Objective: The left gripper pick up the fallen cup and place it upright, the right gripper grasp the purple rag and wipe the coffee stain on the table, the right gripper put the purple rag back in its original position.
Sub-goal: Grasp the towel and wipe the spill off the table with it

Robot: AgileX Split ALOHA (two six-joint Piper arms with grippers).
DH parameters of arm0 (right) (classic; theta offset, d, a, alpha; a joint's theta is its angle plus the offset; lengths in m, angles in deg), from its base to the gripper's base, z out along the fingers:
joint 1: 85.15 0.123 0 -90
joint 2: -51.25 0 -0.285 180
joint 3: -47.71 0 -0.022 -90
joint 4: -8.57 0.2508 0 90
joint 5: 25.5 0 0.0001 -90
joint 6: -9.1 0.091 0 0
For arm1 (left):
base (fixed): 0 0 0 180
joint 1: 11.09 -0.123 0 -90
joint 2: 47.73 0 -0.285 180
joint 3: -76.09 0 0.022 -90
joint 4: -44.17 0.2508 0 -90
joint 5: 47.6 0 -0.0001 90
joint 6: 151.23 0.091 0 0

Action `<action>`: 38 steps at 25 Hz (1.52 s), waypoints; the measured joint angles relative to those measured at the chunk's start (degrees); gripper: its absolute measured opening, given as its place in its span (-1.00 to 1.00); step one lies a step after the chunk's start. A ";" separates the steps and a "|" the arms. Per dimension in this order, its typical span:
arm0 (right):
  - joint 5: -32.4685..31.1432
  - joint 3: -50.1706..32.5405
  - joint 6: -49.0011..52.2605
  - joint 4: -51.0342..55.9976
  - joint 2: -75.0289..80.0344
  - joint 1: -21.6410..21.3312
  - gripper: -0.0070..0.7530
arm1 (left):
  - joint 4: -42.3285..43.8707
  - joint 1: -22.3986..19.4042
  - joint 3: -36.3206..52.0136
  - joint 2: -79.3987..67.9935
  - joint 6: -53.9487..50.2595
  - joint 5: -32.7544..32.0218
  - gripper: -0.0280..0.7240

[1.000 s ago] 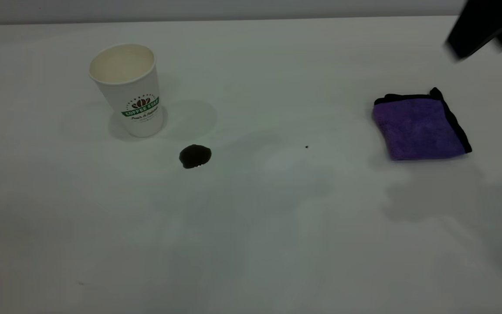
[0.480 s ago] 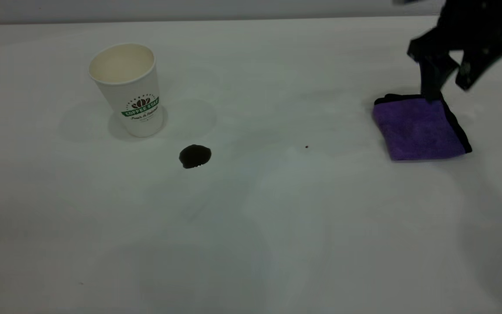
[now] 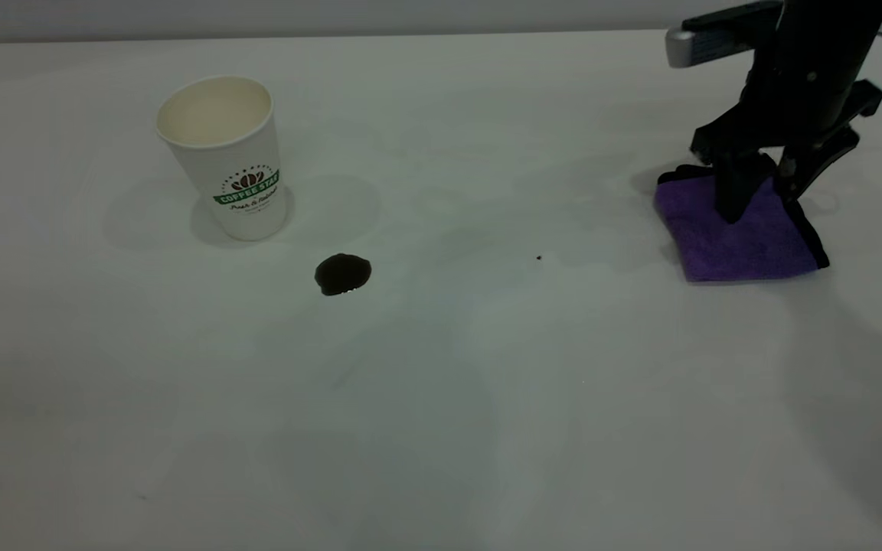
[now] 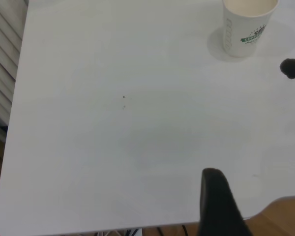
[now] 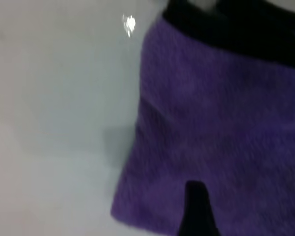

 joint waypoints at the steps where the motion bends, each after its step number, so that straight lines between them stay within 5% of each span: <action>1: 0.91 0.12 0.00 0.09 0.49 0.00 0.57 | 0.00 0.00 0.00 0.00 0.00 0.00 0.30; 9: 6.27 0.24 0.09 -0.15 4.68 0.00 0.44 | 0.00 0.00 0.00 0.00 0.04 0.00 0.30; 12: 6.33 0.76 -0.33 -0.08 5.02 0.14 -0.04 | 0.00 0.00 0.00 0.00 -0.01 0.00 0.30; 14: 6.28 0.89 -2.13 1.10 5.08 0.75 -0.58 | 0.00 0.00 0.00 0.00 0.03 0.00 0.30; 16: 6.10 1.44 -3.91 3.43 5.21 1.87 -0.80 | 0.00 0.00 0.00 0.00 0.03 0.00 0.30; 22: 5.87 7.01 -9.00 16.41 7.02 10.31 -0.83 | 0.00 0.00 0.00 0.00 0.03 -0.05 0.30; 29: -0.38 19.96 -9.70 19.04 12.57 20.70 -0.83 | 0.00 0.00 0.00 0.00 0.03 -0.12 0.30; 38: -5.27 32.32 -7.81 18.83 18.74 27.26 -0.83 | 0.00 0.00 0.00 0.00 0.03 -0.12 0.30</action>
